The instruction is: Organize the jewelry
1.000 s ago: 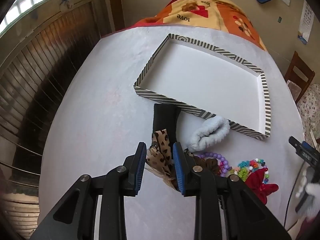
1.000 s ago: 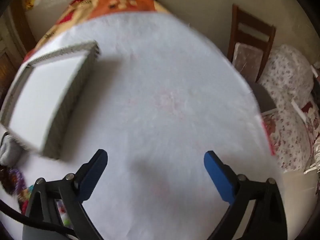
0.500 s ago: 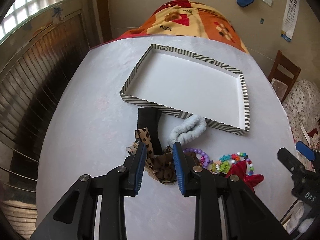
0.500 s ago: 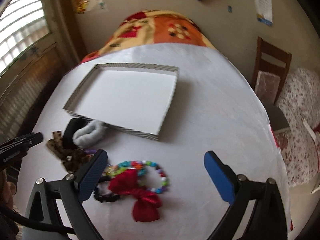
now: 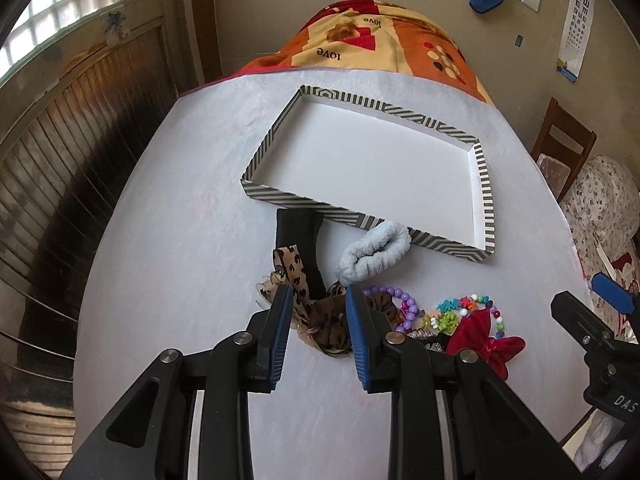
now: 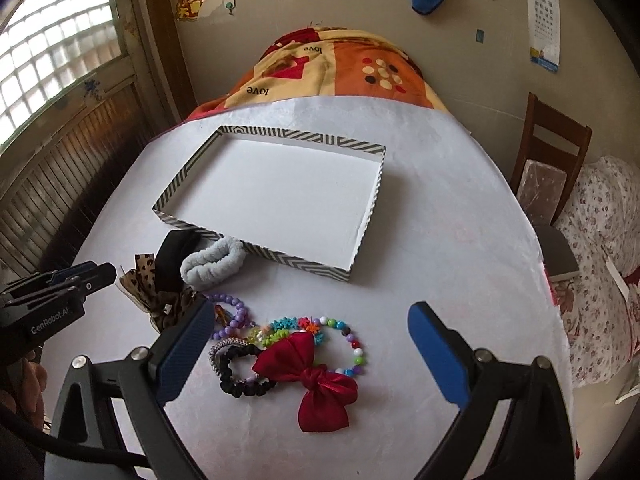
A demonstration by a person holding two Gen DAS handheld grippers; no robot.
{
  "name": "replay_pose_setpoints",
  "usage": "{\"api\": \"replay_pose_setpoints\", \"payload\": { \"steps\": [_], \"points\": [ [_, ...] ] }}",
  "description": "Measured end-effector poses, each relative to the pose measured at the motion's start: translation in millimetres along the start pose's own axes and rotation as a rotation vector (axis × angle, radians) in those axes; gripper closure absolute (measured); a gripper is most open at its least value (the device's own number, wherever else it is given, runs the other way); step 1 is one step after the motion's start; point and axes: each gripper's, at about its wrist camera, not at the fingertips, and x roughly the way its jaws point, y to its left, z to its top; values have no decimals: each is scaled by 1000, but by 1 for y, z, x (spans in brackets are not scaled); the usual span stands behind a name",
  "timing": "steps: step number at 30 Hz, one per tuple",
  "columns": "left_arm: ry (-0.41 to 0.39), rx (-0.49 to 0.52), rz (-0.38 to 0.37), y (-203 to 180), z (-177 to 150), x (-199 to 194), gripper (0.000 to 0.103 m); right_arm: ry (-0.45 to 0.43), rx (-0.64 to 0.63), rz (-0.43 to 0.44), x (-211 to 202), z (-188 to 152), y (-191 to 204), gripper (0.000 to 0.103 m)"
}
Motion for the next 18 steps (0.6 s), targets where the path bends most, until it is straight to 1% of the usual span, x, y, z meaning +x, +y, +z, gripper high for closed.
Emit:
{"api": "replay_pose_setpoints", "payload": {
  "steps": [6,8,18],
  "points": [
    [-3,-1,10,-3,0,0,85,-3,-9,-2,-1,0,0,4],
    [-3,-1,8,3,-3,-1,85,-1,-9,-1,0,0,1,4],
    [-1,-1,12,6,-4,-1,85,4,-14,-13,4,-1,2,4]
  ]
}}
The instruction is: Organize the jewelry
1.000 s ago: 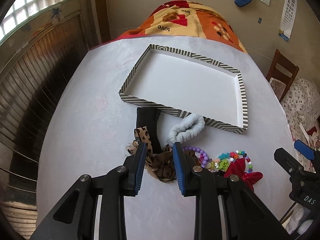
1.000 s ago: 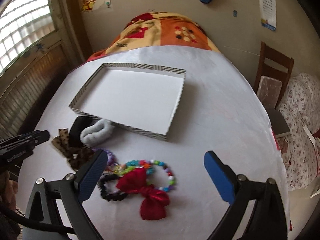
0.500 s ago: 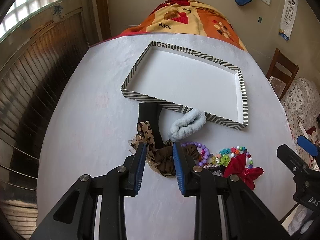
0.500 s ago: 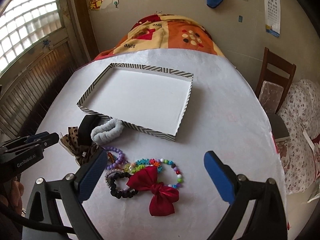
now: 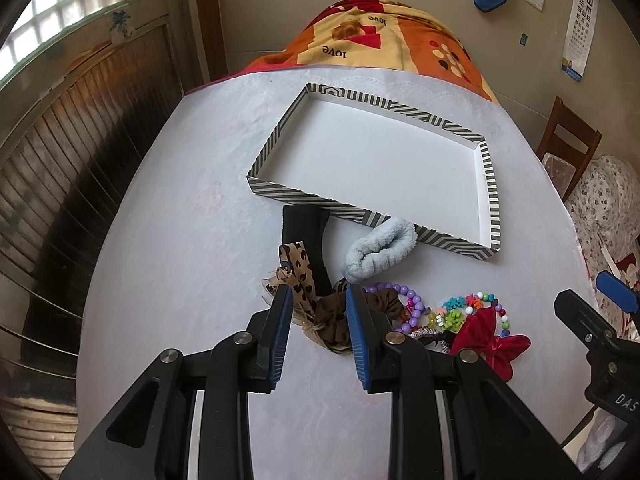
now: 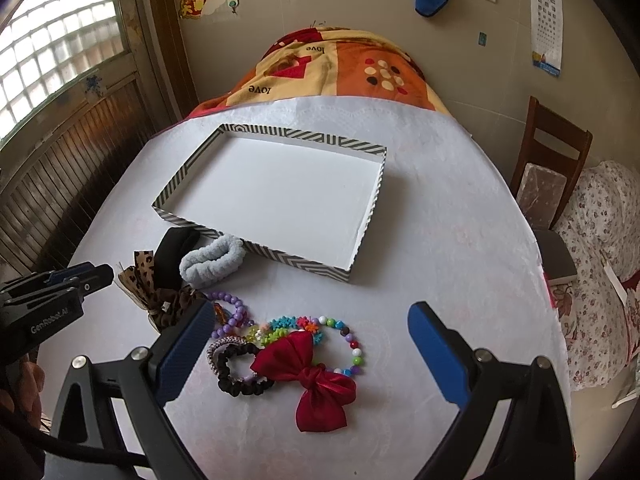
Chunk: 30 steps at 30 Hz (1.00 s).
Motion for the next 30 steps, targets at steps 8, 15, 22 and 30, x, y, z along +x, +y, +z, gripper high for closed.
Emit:
{"api": "replay_pose_setpoints", "payload": {
  "steps": [8,15,22,30],
  "points": [
    [9,1,-4,-2,-2,2,85,11,14,-3,3,0,-3,4],
    [19,-2,-7,-3,0,5,85,16,14,-6,4,-1,-3,4],
    [25,-2,-10,-3,0,7,85,21,14,-7,7,-2,-4,4],
    [34,-5,-14,0,1,10,85,31,11,-6,9,-2,-4,4]
  ]
}}
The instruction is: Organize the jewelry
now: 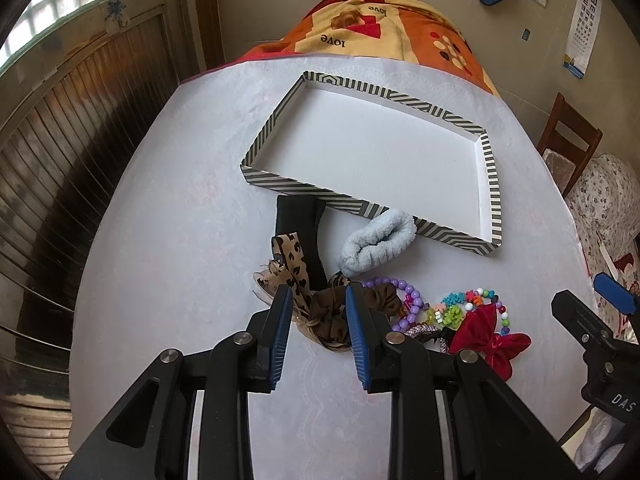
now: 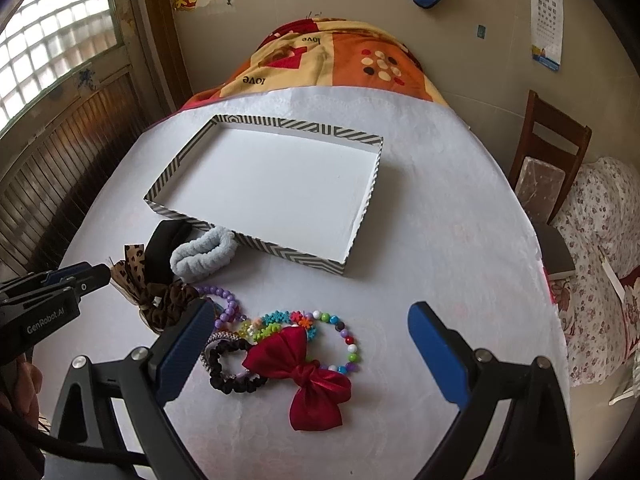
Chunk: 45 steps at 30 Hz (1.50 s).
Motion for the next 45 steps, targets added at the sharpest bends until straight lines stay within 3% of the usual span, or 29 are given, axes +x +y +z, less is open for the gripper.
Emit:
{"api": "replay_pose_setpoints", "payload": {
  "steps": [21,36,41,45],
  "points": [
    [24,-8,-13,1,0,8,85,39,5,-18,10,-1,-5,4],
    [68,-83,-21,38,-2,18,85,69,35,-33,21,-4,-26,4],
    [91,-140,-39,55,3,25,84,80,91,34,27,-4,-38,4],
    [119,-169,-97,60,7,33,85,95,84,97,34,-2,-30,4]
  ]
}}
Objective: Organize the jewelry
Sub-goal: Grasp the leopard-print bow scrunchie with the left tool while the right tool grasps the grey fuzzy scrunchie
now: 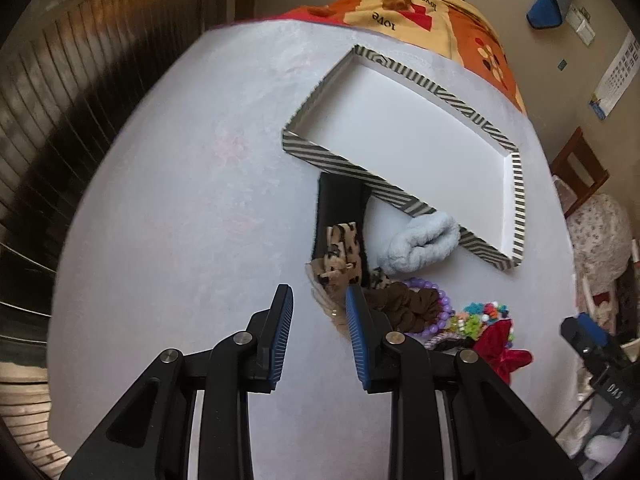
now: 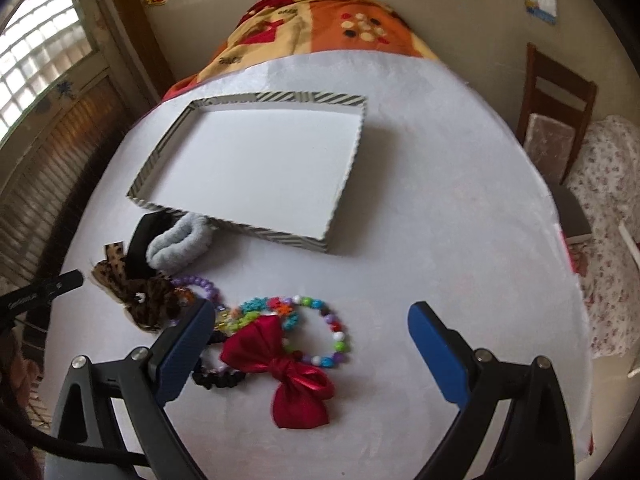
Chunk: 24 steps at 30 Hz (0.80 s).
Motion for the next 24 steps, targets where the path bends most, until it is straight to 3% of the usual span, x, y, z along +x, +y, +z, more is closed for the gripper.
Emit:
{"api": "replay_pose_setpoints", "payload": {
  "steps": [6,11,20,24],
  "points": [
    [41,-25,-67,-3,7,12,84,18,10,125,13,14,20,4],
    [67,-26,-120,-9,6,19,84,37,-31,169,32,31,42,4],
    [124,-54,-90,-6,2,50,85,135,-30,262,87,50,74,16],
    [115,-82,-104,-1,0,57,85,185,-3,282,115,51,84,24]
  ]
}}
